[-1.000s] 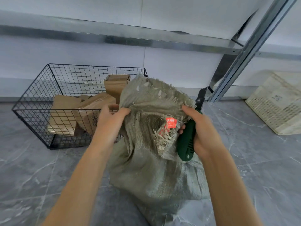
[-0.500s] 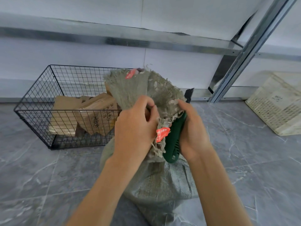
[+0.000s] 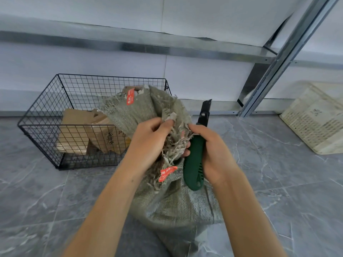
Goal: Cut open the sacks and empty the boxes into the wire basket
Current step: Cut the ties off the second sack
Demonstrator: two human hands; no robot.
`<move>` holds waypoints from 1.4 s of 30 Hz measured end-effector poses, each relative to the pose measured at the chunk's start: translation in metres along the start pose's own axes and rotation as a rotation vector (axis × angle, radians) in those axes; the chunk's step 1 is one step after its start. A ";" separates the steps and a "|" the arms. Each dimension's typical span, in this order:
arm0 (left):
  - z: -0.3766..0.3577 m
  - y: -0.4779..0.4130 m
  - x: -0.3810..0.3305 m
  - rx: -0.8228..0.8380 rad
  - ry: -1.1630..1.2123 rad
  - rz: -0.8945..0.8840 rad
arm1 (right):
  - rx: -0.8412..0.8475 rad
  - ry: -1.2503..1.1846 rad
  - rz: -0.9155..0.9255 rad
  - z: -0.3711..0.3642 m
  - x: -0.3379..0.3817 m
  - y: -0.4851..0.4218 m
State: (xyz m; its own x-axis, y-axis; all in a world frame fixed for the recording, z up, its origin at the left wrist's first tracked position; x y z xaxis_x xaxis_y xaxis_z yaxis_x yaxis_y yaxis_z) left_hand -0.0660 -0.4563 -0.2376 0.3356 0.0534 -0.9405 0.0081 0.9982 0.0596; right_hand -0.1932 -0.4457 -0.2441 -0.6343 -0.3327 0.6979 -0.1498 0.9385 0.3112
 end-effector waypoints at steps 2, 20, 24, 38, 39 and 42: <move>0.005 0.000 -0.001 -0.088 0.056 -0.002 | -0.044 -0.046 0.015 0.002 0.002 -0.001; 0.019 -0.016 0.029 0.130 0.992 0.351 | -0.372 -0.176 0.202 0.043 0.038 0.001; 0.022 -0.018 0.033 0.039 0.718 0.370 | -0.376 -0.141 0.170 0.048 0.034 -0.001; 0.034 -0.018 0.040 -0.135 0.091 0.228 | -0.375 0.780 0.425 0.049 0.041 0.004; 0.036 -0.017 0.040 -0.152 0.091 0.223 | -0.385 0.821 0.435 0.051 0.041 0.003; 0.036 -0.016 0.041 -0.206 0.055 0.174 | -0.372 0.982 0.403 0.056 0.040 0.000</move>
State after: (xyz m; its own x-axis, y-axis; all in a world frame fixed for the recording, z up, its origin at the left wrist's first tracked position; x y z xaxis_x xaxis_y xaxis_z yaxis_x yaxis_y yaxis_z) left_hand -0.0181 -0.4710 -0.2646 0.2631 0.2200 -0.9394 -0.2384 0.9583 0.1577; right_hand -0.2610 -0.4541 -0.2531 0.3115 -0.0943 0.9456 0.2708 0.9626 0.0068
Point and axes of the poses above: each hand's wrist, its own y-axis away from the middle knuckle, its own z-axis out of the back of the hand, x = y × z, the point moved 3 cm from there along -y, towards the middle knuckle, and after that the axes turned 12 degrees about -y, right-handed, at the moved point
